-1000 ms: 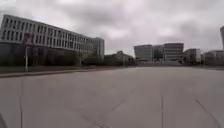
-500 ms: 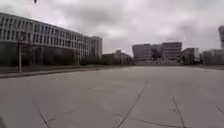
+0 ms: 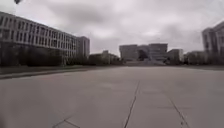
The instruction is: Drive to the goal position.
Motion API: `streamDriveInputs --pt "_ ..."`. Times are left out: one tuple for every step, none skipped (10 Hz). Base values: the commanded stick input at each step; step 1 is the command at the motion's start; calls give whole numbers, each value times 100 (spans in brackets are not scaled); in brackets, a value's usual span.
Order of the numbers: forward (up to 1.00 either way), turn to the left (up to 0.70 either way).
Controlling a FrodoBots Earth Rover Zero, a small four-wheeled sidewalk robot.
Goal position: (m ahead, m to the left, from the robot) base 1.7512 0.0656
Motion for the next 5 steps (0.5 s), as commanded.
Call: streamDriveInputs --pt "100 0" --pt "100 -10" --pt "100 -22" --pt "100 -30" --pt "100 -7"
